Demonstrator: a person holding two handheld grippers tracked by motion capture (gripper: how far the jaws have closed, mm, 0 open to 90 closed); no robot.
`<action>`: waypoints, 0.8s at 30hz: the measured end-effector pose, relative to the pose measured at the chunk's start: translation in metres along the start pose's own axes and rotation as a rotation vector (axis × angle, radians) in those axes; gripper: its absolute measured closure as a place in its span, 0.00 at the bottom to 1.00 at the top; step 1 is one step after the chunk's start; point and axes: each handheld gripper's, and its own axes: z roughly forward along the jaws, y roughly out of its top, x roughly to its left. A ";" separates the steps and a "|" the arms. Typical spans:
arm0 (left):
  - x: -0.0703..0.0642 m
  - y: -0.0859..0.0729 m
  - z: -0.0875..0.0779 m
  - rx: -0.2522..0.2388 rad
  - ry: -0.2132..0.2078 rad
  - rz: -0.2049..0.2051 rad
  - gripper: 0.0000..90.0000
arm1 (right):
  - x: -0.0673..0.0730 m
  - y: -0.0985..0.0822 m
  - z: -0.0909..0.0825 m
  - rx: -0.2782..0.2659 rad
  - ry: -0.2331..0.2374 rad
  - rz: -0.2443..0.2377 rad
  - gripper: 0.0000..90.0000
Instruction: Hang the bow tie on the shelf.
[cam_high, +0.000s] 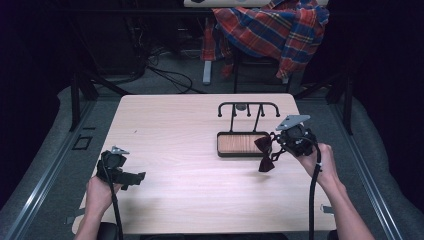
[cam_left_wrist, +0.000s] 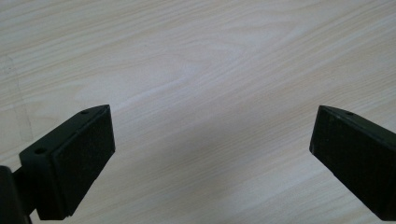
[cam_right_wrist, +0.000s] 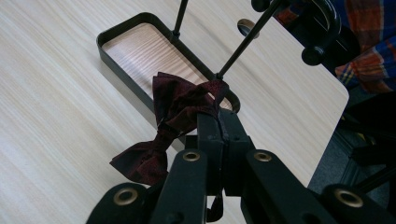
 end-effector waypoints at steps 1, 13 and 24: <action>0.000 0.000 -0.001 -0.002 0.002 0.006 0.00 | -0.001 0.001 0.001 0.005 -0.001 -0.002 1.00; 0.001 -0.001 -0.001 -0.001 -0.008 0.007 0.00 | -0.024 0.019 0.001 0.009 -0.053 -0.027 1.00; 0.001 -0.001 0.001 0.022 -0.022 0.012 0.00 | -0.040 0.034 0.006 0.007 -0.071 -0.046 0.99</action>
